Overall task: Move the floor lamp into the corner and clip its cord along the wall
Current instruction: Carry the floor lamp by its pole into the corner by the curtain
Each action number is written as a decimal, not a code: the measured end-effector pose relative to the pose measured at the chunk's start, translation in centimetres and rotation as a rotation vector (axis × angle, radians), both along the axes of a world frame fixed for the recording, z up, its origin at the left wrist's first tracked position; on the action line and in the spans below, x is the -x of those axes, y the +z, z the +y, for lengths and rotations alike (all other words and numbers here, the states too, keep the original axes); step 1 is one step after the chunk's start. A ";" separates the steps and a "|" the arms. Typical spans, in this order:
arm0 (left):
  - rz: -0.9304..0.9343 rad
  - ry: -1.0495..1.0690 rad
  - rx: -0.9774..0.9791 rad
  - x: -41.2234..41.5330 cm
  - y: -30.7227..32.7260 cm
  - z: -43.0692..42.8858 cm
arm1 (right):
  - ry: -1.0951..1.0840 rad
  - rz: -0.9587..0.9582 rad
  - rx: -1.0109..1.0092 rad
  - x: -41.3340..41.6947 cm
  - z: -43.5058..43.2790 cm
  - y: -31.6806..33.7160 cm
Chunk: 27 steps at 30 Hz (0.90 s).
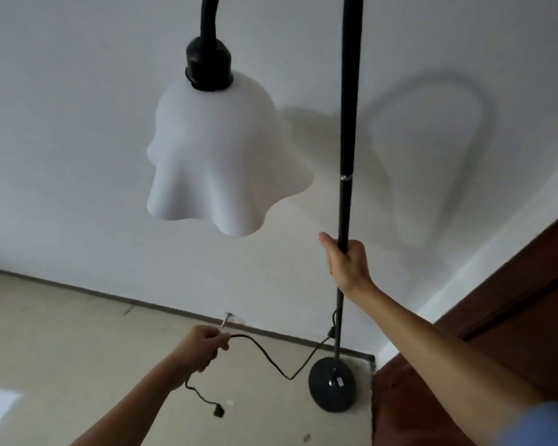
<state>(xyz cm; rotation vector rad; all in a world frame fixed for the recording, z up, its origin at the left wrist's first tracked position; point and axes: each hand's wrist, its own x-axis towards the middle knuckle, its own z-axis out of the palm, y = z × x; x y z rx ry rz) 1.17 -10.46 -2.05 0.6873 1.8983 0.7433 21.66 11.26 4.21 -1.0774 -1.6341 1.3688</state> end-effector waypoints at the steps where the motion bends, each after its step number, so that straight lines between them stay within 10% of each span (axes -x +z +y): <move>1: 0.009 0.027 0.001 0.4 0.3 -0.7 | 0.036 -0.006 -0.011 1.1 -0.5 0.1; 27: 0.080 0.763 -0.040 27.1 1.6 -33.2 | 0.702 0.021 -0.023 45.0 -24.4 5.2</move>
